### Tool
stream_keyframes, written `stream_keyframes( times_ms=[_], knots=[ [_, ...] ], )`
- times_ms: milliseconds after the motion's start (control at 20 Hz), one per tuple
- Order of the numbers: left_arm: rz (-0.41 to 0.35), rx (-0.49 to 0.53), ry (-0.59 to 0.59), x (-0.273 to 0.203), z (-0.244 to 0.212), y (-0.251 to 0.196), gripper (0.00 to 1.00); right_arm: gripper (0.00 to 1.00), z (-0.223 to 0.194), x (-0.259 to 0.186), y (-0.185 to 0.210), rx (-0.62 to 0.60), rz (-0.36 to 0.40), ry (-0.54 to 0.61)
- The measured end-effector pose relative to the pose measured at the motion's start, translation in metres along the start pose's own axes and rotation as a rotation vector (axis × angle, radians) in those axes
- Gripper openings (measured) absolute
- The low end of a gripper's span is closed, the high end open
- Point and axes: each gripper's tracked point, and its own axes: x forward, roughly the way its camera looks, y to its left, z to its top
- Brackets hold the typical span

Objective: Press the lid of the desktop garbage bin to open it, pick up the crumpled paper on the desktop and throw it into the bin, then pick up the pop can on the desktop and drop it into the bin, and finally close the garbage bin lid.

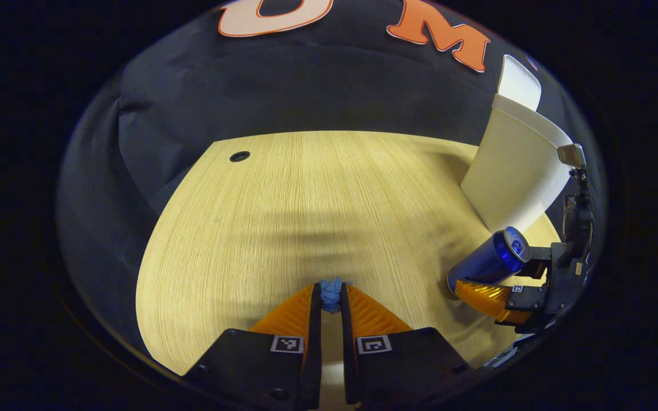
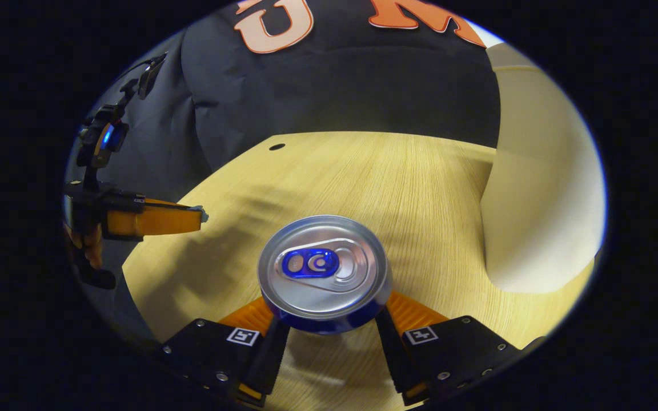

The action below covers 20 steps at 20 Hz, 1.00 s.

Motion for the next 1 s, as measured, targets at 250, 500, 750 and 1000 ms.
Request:
stream_keyframes(
  times_ms=[250, 500, 750, 1000],
  knots=[
    [0.007, 0.018, -0.054, -0.015, 0.026, -0.011, 0.20, 0.72, 0.003, -0.002, -0.002, 0.003, -0.024, -0.029],
    [0.006, 0.067, -0.126, -0.025, 0.053, -0.037, 0.20, 0.77, 0.002, -0.004, -0.003, 0.012, -0.052, -0.053],
    [-0.036, 0.051, -0.195, -0.038, 0.093, -0.086, 0.20, 0.77, 0.001, -0.003, -0.004, 0.005, -0.076, -0.060],
    [-0.087, 0.063, -0.265, -0.054, 0.129, -0.136, 0.20, 0.77, 0.001, -0.004, -0.004, 0.009, -0.097, -0.072]
  ],
)
